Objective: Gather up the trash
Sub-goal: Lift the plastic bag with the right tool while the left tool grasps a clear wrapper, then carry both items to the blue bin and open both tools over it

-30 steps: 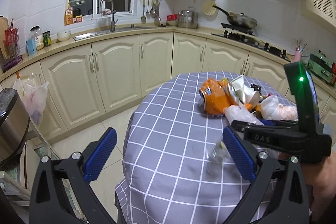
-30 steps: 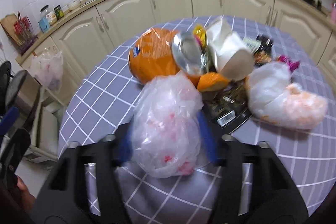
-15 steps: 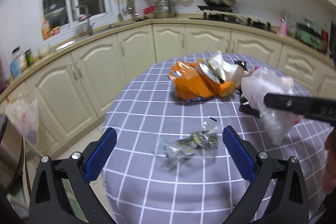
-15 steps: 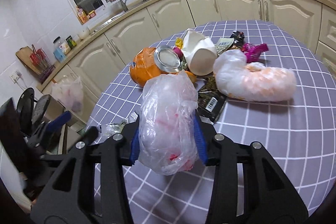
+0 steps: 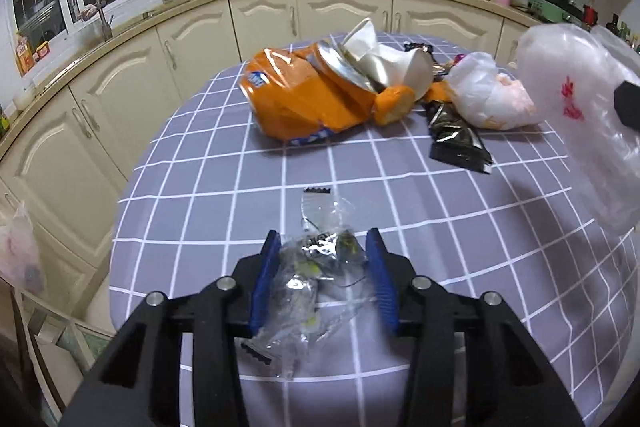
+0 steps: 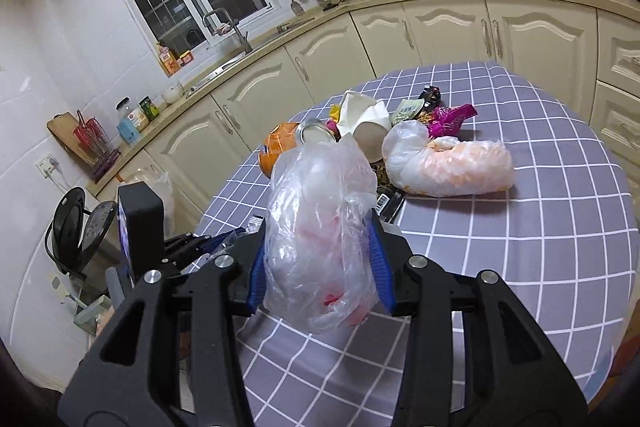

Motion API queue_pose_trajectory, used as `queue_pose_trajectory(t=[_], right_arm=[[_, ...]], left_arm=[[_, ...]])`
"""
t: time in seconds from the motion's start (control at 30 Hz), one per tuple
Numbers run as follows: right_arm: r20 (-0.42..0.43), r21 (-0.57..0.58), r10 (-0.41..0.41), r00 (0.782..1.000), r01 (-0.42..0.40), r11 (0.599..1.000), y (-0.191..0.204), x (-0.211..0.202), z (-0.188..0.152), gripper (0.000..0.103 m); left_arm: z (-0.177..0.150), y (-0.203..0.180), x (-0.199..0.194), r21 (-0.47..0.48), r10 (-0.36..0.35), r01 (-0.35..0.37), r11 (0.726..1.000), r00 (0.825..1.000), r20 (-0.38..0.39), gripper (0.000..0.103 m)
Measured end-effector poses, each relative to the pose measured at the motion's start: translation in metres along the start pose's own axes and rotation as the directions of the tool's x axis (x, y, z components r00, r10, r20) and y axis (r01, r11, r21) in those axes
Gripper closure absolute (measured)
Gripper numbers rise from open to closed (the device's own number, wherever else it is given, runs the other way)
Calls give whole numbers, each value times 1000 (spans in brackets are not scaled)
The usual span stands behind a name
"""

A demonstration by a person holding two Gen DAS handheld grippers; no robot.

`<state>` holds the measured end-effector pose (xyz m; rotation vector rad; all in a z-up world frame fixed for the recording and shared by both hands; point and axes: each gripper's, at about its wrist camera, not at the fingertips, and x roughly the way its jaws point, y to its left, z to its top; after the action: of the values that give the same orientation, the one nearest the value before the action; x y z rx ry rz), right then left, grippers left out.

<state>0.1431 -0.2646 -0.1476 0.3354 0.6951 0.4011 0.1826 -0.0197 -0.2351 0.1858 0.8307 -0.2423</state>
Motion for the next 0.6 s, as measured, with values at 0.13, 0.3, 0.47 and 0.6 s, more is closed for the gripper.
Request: queue_pose_trajectory(t=[0.13, 0.3, 0.47, 0.6], right_arm=[[23, -2, -19, 1000, 19, 1000, -6, -14, -2, 61], [66, -3, -53, 996, 54, 999, -15, -36, -4, 61], [111, 11, -73, 991, 72, 997, -26, -59, -3, 61], [150, 38, -105, 983, 101, 994, -43, -82, -2, 61]], left_arm=[[-6, -7, -7, -33, -31, 31, 999, 999, 20, 62], [-1, -19, -32, -67, -57, 63, 996, 995, 83, 62], [14, -43, -57, -60, -95, 106, 993, 983, 157, 62], [25, -63, -70, -32, -118, 127, 991, 973, 197, 61]])
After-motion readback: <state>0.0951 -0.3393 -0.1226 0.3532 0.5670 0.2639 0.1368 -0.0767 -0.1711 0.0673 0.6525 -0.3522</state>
